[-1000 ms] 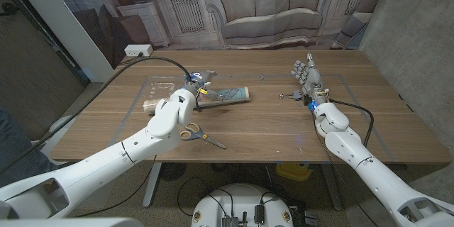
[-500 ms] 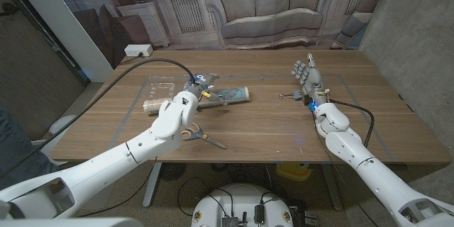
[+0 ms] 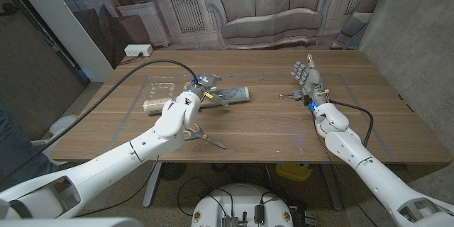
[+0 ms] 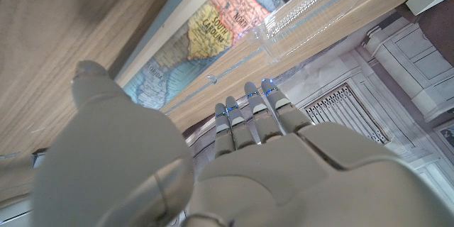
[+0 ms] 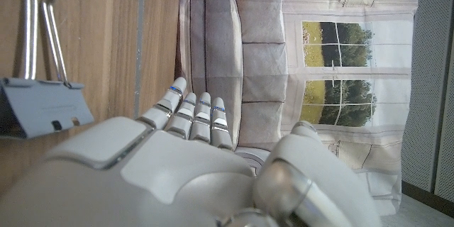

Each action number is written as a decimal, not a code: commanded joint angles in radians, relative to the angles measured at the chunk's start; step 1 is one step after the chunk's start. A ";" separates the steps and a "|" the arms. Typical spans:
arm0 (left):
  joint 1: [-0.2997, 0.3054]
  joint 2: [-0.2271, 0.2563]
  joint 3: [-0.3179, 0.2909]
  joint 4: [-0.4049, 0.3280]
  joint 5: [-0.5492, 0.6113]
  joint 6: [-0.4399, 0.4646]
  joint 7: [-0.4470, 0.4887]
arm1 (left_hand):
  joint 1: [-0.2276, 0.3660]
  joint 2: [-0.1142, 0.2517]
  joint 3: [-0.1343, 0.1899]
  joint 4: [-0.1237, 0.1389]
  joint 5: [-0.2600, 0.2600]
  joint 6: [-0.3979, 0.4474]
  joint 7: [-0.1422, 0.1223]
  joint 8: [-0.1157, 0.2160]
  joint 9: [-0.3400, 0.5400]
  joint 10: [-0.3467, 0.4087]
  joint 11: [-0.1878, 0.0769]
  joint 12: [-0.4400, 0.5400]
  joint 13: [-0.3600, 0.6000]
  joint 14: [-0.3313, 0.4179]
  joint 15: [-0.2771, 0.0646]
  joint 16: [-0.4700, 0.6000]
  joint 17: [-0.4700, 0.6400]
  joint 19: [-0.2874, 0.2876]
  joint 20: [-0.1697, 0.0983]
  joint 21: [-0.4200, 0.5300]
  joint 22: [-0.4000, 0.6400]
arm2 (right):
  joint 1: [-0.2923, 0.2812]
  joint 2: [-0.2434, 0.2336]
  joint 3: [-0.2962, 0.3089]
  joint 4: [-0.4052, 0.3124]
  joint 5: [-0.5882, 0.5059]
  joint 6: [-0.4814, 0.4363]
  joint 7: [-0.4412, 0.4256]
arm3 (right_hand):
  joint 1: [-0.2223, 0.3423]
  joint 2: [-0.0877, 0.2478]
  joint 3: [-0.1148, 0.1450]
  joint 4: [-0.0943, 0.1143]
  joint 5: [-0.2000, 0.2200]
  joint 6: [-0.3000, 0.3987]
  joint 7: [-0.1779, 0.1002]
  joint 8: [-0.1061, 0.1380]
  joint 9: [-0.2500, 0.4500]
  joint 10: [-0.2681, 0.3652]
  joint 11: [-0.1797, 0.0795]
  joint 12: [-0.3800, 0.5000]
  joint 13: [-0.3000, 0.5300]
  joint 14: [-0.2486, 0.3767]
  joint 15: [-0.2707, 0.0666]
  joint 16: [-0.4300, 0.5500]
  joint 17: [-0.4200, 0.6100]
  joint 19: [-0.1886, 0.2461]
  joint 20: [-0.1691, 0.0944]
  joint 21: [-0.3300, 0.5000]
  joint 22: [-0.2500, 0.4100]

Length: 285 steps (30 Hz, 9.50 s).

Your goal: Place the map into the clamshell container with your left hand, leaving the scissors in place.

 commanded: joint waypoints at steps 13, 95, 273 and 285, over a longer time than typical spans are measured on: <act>-0.019 -0.032 0.002 0.085 -0.039 -0.050 0.065 | 0.017 0.019 -0.009 0.000 -0.001 0.026 -0.006 0.011 0.003 0.030 -0.006 0.009 0.006 0.022 -0.079 0.008 0.003 0.037 -0.014 0.012 0.006 | 0.006 0.003 0.001 0.014 0.009 -0.010 0.002 | 0.002 0.009 0.002 -0.007 -0.006 0.008 0.002 0.000 0.005 0.010 0.000 -0.002 0.005 0.006 0.001 0.000 0.003 0.007 0.001 -0.006 0.005; -0.049 -0.061 0.048 0.180 -0.182 -0.099 0.203 | 0.261 0.177 0.018 -0.045 -0.023 0.331 0.003 0.071 0.006 0.327 0.007 0.059 0.020 0.321 -0.141 0.063 0.012 0.388 -0.034 0.117 0.007 | 0.031 0.022 -0.008 0.052 0.010 -0.014 0.010 | 0.008 0.015 -0.001 -0.016 -0.010 0.011 0.002 -0.001 0.005 0.008 0.001 -0.005 0.005 0.008 -0.002 -0.003 0.003 0.019 -0.002 -0.033 0.006; 0.155 0.198 -0.253 0.009 -0.206 -0.098 0.412 | 0.430 0.227 0.118 0.004 -0.162 0.524 -0.002 0.055 0.010 0.497 0.003 0.041 0.088 0.526 -0.174 0.066 0.072 0.529 -0.080 0.218 0.012 | 0.042 0.031 -0.027 0.060 0.021 -0.051 0.020 | 0.014 0.028 -0.006 -0.030 -0.013 0.013 0.008 -0.001 0.005 0.012 0.002 -0.006 0.005 0.010 0.005 -0.005 0.003 0.037 0.000 -0.083 0.008; 0.117 0.203 -0.243 0.059 -0.192 -0.141 0.438 | 0.430 0.226 0.120 0.009 -0.166 0.530 -0.004 0.054 0.010 0.503 0.002 0.039 0.090 0.528 -0.174 0.063 0.074 0.526 -0.080 0.220 0.012 | 0.040 0.033 -0.026 0.059 0.021 -0.054 0.010 | 0.014 0.029 -0.006 -0.031 -0.014 0.012 0.008 -0.002 0.005 0.013 0.003 -0.006 0.005 0.009 0.005 -0.005 0.003 0.038 -0.001 -0.087 0.008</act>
